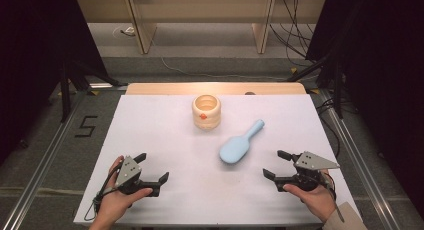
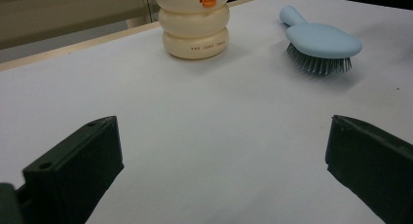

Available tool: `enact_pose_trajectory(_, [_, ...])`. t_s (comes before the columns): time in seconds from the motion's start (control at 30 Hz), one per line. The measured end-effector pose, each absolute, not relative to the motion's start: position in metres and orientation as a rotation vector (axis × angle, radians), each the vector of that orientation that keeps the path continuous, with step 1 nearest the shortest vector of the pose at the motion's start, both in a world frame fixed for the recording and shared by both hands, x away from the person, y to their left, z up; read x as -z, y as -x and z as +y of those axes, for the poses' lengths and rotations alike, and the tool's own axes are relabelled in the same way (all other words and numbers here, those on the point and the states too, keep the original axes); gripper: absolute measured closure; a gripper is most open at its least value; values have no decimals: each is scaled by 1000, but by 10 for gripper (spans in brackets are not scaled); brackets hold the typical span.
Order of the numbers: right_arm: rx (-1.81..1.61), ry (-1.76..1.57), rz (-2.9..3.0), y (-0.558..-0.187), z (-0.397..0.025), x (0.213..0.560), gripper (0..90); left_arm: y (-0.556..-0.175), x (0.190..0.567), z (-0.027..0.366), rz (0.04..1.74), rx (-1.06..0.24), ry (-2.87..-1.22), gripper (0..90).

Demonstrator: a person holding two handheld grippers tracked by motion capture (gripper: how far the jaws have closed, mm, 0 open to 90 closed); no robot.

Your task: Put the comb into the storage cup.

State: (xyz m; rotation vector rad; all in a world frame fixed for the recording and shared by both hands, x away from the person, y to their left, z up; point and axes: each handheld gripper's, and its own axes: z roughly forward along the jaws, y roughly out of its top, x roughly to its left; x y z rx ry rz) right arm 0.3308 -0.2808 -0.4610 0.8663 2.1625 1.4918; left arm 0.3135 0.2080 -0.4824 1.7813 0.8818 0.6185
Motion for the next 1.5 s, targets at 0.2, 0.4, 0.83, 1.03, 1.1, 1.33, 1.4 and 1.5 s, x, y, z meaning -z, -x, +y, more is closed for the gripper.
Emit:
enact_pose_trajectory(0.2, [-1487, -865, 2157, -331, -279, 461, 161, -313, 483, 208, 879, -614, -1781, 0])
enact_pose_trajectory(0.4, [-1496, -876, 2132, -335, -280, 458, 190, -313, 483, 207, 881, -615, -1780, 0])
enact_pose_trajectory(0.83, [-1423, -876, 2101, -367, -281, 445, 693, -314, 485, 204, 886, -606, -1781, 0])
enact_pose_trajectory(1.03, [-1269, -910, 2152, -390, -269, 443, 900, -314, 486, 204, 886, -609, -1781, 0])
enact_pose_trajectory(1.1, [-1241, -921, 2170, -396, -264, 442, 900, -314, 486, 205, 887, -611, -1782, 0])
enact_pose_trajectory(1.33, [-1172, -935, 2236, -421, -247, 444, 900, -314, 486, 205, 887, -607, -1781, 0])
enact_pose_trajectory(1.4, [-1146, -935, 2256, -430, -242, 445, 900, -314, 486, 205, 887, -608, -1781, 0])
enact_pose_trajectory(1.5, [-1125, -952, 2277, -444, -236, 447, 900, -315, 486, 205, 886, -607, -1780, 0])
